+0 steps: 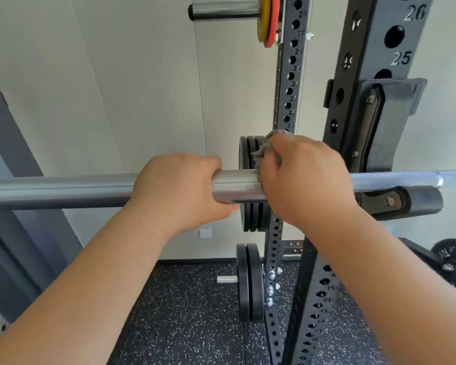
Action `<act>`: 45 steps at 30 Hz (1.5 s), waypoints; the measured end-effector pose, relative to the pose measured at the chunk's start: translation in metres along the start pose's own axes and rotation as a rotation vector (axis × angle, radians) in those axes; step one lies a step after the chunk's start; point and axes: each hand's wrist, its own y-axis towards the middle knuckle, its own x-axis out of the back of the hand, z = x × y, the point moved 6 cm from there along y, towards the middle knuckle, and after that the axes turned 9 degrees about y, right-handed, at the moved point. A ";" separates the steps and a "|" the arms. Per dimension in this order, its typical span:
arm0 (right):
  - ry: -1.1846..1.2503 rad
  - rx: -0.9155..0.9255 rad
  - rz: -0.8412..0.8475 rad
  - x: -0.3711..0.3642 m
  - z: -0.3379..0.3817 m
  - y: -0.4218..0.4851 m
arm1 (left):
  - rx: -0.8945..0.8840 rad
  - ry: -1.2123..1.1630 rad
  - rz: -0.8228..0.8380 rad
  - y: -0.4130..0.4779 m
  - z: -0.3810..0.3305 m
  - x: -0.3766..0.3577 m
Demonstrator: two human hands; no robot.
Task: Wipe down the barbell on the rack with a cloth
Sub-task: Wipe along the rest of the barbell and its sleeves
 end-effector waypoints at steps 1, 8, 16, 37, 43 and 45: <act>0.021 -0.068 0.066 -0.002 -0.005 0.007 | -0.005 0.019 -0.089 -0.006 -0.004 -0.001; 0.019 0.191 -0.125 -0.014 -0.005 -0.058 | 0.023 0.070 -0.183 -0.007 -0.010 -0.004; -0.010 -0.046 0.096 -0.001 -0.002 0.001 | -0.063 0.010 -0.139 0.000 -0.021 0.003; 0.083 -0.047 0.027 0.001 -0.005 -0.003 | -0.084 0.060 -0.294 -0.002 -0.036 -0.005; 0.048 0.251 -0.190 -0.009 -0.009 -0.052 | -0.082 -0.001 -0.142 0.007 -0.032 0.000; 0.047 0.171 -0.172 0.000 0.000 -0.032 | -0.091 -0.040 -0.080 0.010 -0.029 0.002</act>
